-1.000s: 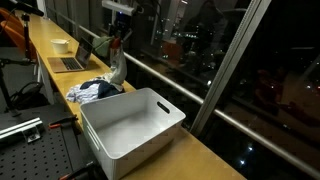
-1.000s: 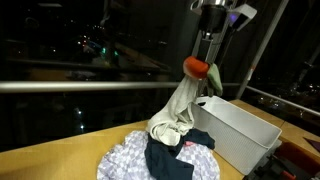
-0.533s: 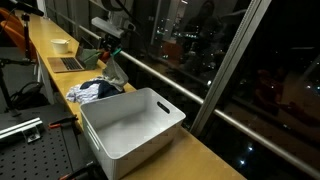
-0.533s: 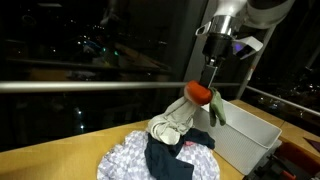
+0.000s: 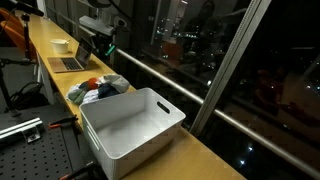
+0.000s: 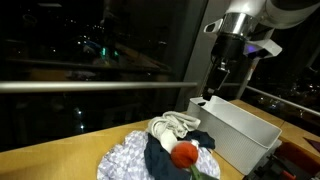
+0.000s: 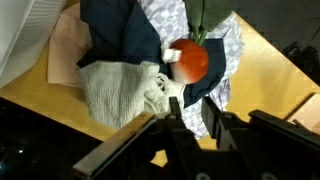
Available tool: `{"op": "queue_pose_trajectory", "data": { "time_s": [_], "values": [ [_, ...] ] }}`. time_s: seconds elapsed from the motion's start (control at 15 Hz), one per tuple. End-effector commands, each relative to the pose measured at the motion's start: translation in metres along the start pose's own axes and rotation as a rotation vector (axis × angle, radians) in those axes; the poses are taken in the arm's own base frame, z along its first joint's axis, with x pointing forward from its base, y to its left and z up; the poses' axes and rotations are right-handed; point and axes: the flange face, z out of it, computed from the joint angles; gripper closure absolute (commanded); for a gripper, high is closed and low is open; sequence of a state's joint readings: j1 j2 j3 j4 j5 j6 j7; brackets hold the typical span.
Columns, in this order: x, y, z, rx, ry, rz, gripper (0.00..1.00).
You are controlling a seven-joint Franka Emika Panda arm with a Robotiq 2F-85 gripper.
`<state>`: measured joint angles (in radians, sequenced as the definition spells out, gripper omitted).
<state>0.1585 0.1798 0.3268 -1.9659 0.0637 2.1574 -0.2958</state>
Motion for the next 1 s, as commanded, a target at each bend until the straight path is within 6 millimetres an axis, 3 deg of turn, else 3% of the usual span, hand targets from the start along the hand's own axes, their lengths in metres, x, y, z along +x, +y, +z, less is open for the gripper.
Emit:
{"op": "queue_pose_trajectory", "data": {
  "time_s": [0.0,0.33,0.4,0.47,0.6,0.93],
  "values": [
    [-0.016,0.003,-0.025,-0.052,0.039,0.006,0.39],
    [-0.051,0.026,-0.041,-0.078,0.049,0.046,0.03],
    [-0.058,0.03,-0.045,-0.082,0.047,0.051,0.0],
    [-0.039,0.025,-0.035,-0.057,0.025,0.055,0.13],
    [-0.05,0.032,-0.04,-0.066,0.026,0.063,0.0],
    [-0.055,0.032,-0.04,-0.069,0.023,0.064,0.0]
  ]
}}
